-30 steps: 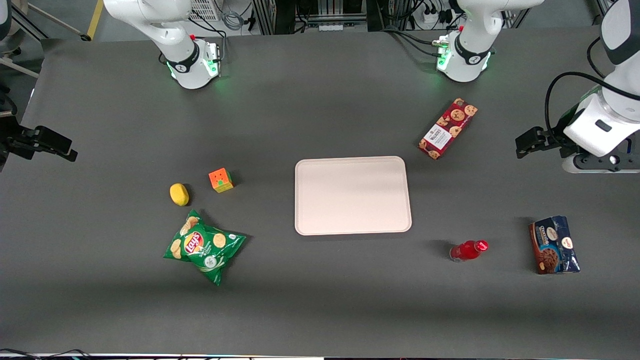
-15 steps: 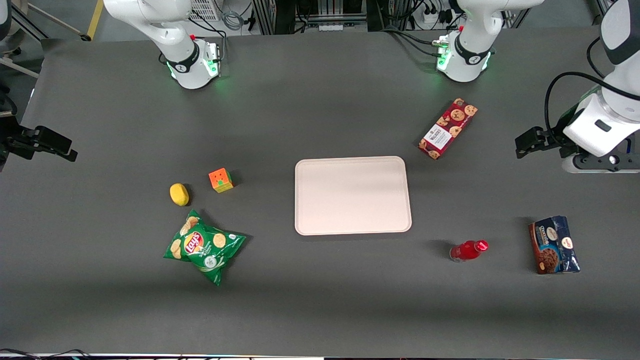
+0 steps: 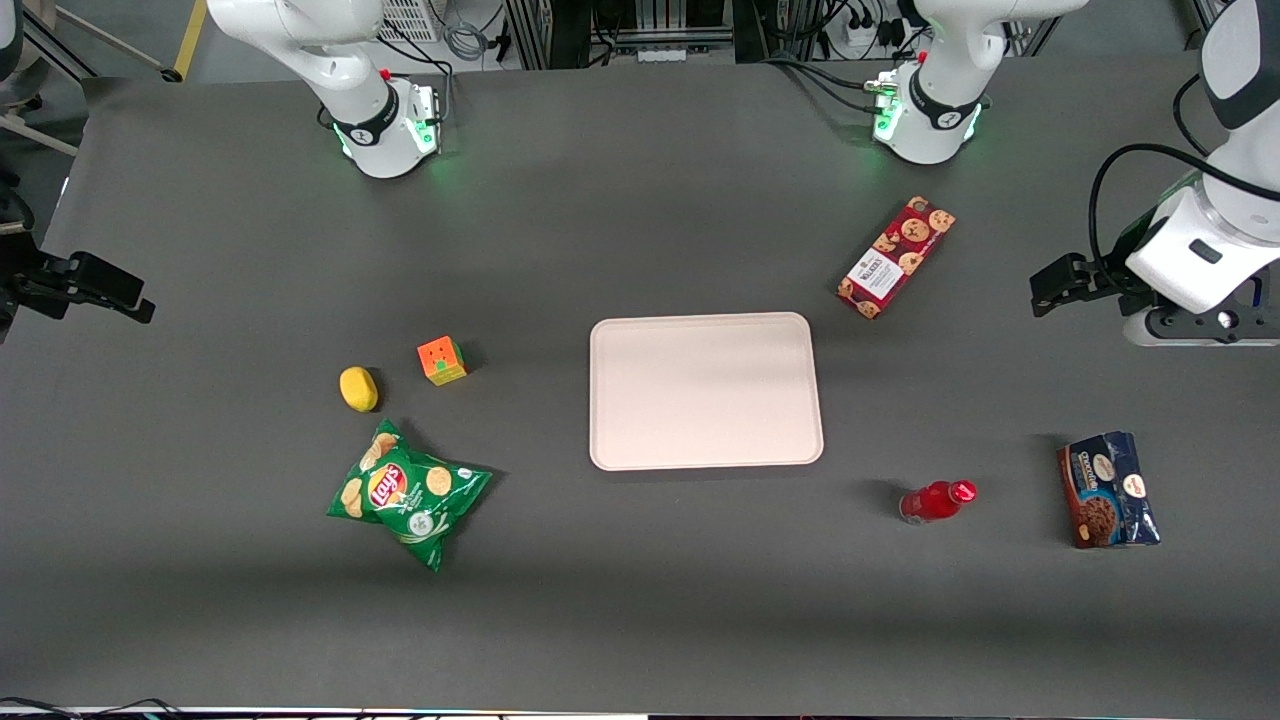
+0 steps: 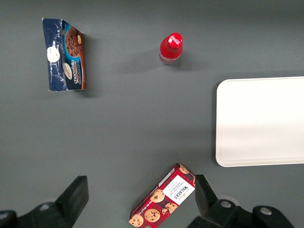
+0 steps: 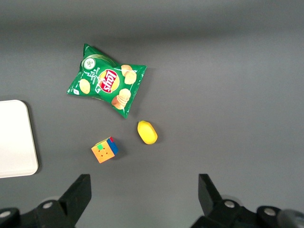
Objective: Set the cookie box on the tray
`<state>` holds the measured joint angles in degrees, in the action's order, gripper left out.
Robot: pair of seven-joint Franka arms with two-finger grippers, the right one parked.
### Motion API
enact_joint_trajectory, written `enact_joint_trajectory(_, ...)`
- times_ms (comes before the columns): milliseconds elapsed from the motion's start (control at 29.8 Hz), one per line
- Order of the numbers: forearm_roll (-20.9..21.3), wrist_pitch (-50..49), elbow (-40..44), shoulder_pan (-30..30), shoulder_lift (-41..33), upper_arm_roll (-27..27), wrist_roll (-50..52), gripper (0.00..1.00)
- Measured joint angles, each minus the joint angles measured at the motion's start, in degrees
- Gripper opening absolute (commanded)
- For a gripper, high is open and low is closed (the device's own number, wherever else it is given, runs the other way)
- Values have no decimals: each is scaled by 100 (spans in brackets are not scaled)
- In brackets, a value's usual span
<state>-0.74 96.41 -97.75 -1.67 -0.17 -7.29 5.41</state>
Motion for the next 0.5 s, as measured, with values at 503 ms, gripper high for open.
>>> enact_joint_trajectory(503,190,0,2,-41,0,25,-37,100)
